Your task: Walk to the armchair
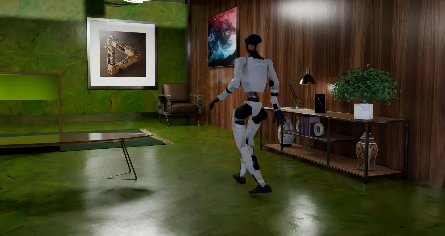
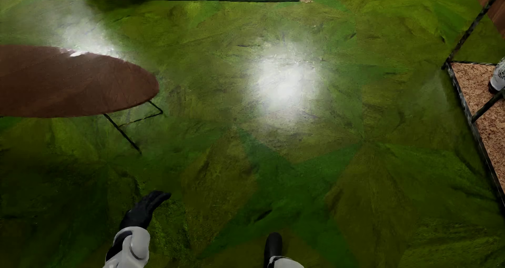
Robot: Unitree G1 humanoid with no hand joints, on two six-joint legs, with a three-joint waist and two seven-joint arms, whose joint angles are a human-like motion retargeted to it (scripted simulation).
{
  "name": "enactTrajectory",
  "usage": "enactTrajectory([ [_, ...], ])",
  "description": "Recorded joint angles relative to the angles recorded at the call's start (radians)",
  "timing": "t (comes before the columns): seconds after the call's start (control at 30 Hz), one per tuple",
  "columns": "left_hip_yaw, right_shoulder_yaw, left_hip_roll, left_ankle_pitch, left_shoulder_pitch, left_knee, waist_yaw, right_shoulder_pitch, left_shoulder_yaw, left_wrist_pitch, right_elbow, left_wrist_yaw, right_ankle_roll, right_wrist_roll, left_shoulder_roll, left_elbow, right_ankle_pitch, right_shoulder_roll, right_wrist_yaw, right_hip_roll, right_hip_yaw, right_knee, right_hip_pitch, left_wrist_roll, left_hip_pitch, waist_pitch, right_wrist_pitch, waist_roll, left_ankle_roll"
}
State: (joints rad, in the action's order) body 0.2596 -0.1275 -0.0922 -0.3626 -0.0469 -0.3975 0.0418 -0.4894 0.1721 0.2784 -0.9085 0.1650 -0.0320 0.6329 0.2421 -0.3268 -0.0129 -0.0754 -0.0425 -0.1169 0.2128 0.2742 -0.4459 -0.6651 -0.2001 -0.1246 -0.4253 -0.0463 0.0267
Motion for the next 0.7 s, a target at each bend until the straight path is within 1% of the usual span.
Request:
enactTrajectory([
  [0.03,-0.013,-0.016,0.036,0.038,-0.016,-0.04,0.007,0.008,-0.013,0.022,-0.016,0.014,0.145,0.033,0.008,0.004,0.041,0.016,0.038,0.03,0.023,0.02,0.032,0.007,-0.02,0.002,-0.013,0.008,0.006],
  [0.07,-0.012,-0.033,0.09,0.113,-0.042,-0.14,0.015,0.034,-0.027,0.053,-0.032,0.028,0.166,0.075,0.006,-0.013,-0.013,0.029,0.059,0.06,0.041,0.056,0.067,0.014,-0.012,0.003,-0.027,0.021,-0.002],
  [0.1,-0.015,-0.042,0.159,0.252,-0.065,-0.302,0.023,0.072,-0.033,0.092,-0.037,0.034,0.167,0.116,-0.001,-0.057,-0.072,0.043,0.062,0.092,0.062,0.084,0.103,0.02,0.041,0.003,-0.036,0.037,-0.02],
  [0.13,-0.034,-0.026,0.229,0.386,-0.073,-0.491,0.028,0.111,-0.004,0.138,-0.018,0.012,0.173,0.137,-0.004,-0.124,-0.116,0.059,0.04,0.12,0.085,0.085,0.155,0.023,0.118,0.002,-0.042,0.052,0.034],
  [0.17,-0.051,0.006,0.309,0.485,-0.066,-0.671,0.028,0.147,0.073,0.167,0.028,-0.061,0.18,0.134,0.008,-0.201,-0.145,0.073,0.002,0.149,0.105,0.054,0.22,0.004,0.207,0.0,-0.024,0.066,0.08],
  [0.2,-0.07,0.033,0.38,0.418,-0.072,-0.806,0.019,0.182,0.171,0.156,0.085,-0.164,0.184,0.117,0.045,-0.251,-0.179,0.087,-0.051,0.185,0.119,0.052,0.264,-0.06,0.292,-0.006,0.021,0.082,0.056],
  [0.23,-0.087,0.056,0.418,0.35,-0.075,-0.887,0.003,0.23,0.234,0.134,0.143,-0.229,0.183,0.086,0.067,-0.291,-0.212,0.088,-0.1,0.217,0.112,0.056,0.302,-0.11,0.372,-0.012,0.07,0.097,0.002],
  [0.27,-0.105,0.071,0.422,0.326,-0.109,-0.913,-0.02,0.279,0.234,0.133,0.188,-0.238,0.179,0.06,0.053,-0.305,-0.242,0.074,-0.146,0.242,0.089,0.063,0.335,-0.124,0.448,-0.018,0.128,0.108,-0.034],
  [0.3,-0.133,0.075,0.384,0.283,-0.157,-0.884,-0.044,0.329,0.182,0.146,0.246,-0.203,0.173,0.038,0.02,-0.296,-0.275,0.057,-0.182,0.259,0.063,0.08,0.361,-0.103,0.518,-0.023,0.169,0.113,-0.057],
  [0.33,-0.155,0.068,0.338,0.228,-0.21,-0.805,-0.067,0.375,0.12,0.148,0.312,-0.15,0.166,0.017,-0.021,-0.282,-0.309,0.035,-0.2,0.267,0.037,0.101,0.386,-0.067,0.572,-0.026,0.194,0.114,-0.045],
  [0.37,-0.157,0.054,0.305,0.193,-0.258,-0.68,-0.086,0.413,0.072,0.145,0.386,-0.104,0.162,-0.008,-0.057,-0.275,-0.337,0.007,-0.21,0.27,0.011,0.114,0.414,-0.036,0.608,-0.028,0.22,0.11,-0.038],
  [0.4,-0.148,0.037,0.277,0.181,-0.297,-0.526,-0.102,0.449,0.051,0.139,0.456,-0.075,0.162,-0.029,-0.084,-0.279,-0.362,-0.027,-0.213,0.273,-0.014,0.118,0.445,-0.023,0.633,-0.028,0.241,0.106,-0.062],
  [0.43,-0.136,0.018,0.247,0.193,-0.326,-0.339,-0.114,0.482,0.057,0.136,0.52,-0.076,0.159,-0.046,-0.101,-0.292,-0.381,-0.064,-0.211,0.275,-0.037,0.114,0.477,-0.03,0.642,-0.026,0.251,0.101,-0.059],
  [0.47,-0.119,0.009,0.221,0.238,-0.345,-0.141,-0.122,0.505,0.086,0.134,0.577,-0.101,0.154,-0.071,-0.105,-0.313,-0.398,-0.09,-0.214,0.279,-0.055,0.102,0.511,-0.059,0.642,-0.023,0.259,0.096,-0.005],
  [0.5,-0.085,0.003,0.192,0.296,-0.355,0.05,-0.123,0.523,0.119,0.127,0.62,-0.143,0.148,-0.088,-0.106,-0.331,-0.405,-0.113,-0.224,0.28,-0.072,0.074,0.551,-0.084,0.637,-0.019,0.262,0.091,0.037],
  [0.53,-0.048,0.002,0.173,0.299,-0.363,0.172,-0.121,0.532,0.146,0.119,0.647,-0.192,0.141,-0.102,-0.102,-0.345,-0.422,-0.124,-0.234,0.282,-0.085,0.064,0.587,-0.102,0.636,-0.017,0.258,0.086,0.208],
  [0.57,0.007,0.011,0.131,0.274,-0.364,0.156,-0.112,0.528,0.17,0.112,0.661,-0.232,0.134,-0.113,-0.092,-0.352,-0.44,-0.124,-0.247,0.283,-0.082,0.078,0.616,-0.12,0.659,-0.017,0.249,0.083,0.226],
  [0.6,0.033,0.018,0.155,0.332,-0.361,0.094,-0.111,0.512,0.177,0.109,0.657,-0.259,0.132,-0.12,-0.089,-0.354,-0.446,-0.118,-0.256,0.274,-0.085,0.099,0.64,-0.129,0.657,-0.017,0.235,0.076,0.211],
  [0.63,0.072,0.013,0.153,0.345,-0.357,0.085,-0.115,0.49,0.162,0.119,0.631,-0.263,0.131,-0.118,-0.099,-0.349,-0.424,-0.11,-0.263,0.257,-0.093,0.126,0.659,-0.13,0.626,-0.015,0.218,0.07,0.118],
  [0.67,0.101,-0.005,0.127,0.361,-0.36,0.109,-0.123,0.472,0.124,0.134,0.579,-0.238,0.118,-0.11,-0.123,-0.336,-0.379,-0.104,-0.26,0.223,-0.105,0.182,0.666,-0.125,0.572,-0.012,0.188,0.061,-0.057],
  [0.7,0.132,-0.035,0.107,0.343,-0.361,0.112,-0.131,0.455,0.069,0.142,0.502,-0.192,0.09,-0.097,-0.154,-0.322,-0.294,-0.102,-0.243,0.18,-0.123,0.301,0.636,-0.109,0.529,-0.012,0.152,0.047,-0.116],
])
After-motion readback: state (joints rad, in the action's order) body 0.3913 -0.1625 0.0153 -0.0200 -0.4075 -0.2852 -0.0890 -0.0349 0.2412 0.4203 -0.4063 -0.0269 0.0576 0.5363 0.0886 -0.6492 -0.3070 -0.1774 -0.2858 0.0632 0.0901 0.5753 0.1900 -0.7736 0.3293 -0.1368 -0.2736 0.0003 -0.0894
